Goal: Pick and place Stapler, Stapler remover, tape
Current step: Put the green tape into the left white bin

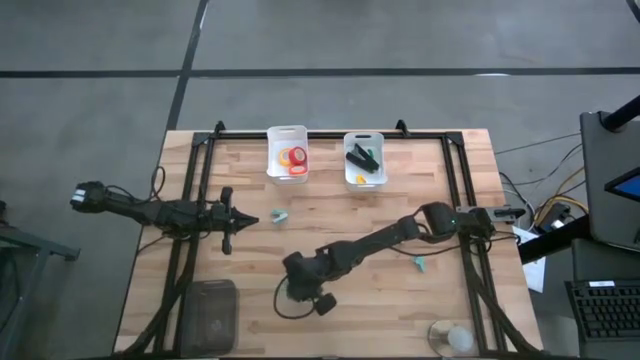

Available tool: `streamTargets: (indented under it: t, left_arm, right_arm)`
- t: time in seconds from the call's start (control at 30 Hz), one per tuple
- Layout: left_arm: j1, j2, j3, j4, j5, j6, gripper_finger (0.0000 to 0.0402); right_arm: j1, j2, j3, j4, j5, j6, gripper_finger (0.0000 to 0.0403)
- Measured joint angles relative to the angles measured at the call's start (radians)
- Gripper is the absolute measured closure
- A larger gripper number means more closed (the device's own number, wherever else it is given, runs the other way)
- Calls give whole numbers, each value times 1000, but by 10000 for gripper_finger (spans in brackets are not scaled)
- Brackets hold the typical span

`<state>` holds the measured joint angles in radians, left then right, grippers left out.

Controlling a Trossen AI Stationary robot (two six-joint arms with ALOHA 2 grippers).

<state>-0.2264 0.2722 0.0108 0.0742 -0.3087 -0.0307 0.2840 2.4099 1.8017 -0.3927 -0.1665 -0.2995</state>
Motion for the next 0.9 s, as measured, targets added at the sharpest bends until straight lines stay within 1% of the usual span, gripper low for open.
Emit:
streamTargets:
  t: [0.13, 0.3, 0.47, 0.63, 0.83, 0.9]
  left_arm:
    - [0, 1, 0, -4, 0, 0, 390]
    - [0, 5, 0, -7, 0, 0, 390]
    - [0, 7, 0, -9, 0, 0, 390]
    - [0, 7, 0, -9, 0, 0, 390]
    - [0, 7, 0, -9, 0, 0, 390]
    - [0, 7, 0, -9, 0, 0, 390]
  right_arm:
    - [2, 0, 34, -104, 27, 4, 357]
    - [5, 2, 67, -130, 36, 16, 390]
    - [4, 7, 111, -157, 40, 37, 395]
    - [6, 9, 151, -259, 66, 35, 395]
    - [9, 7, 155, -312, 69, 38, 395]
    - [13, 7, 155, -323, 95, 39, 395]
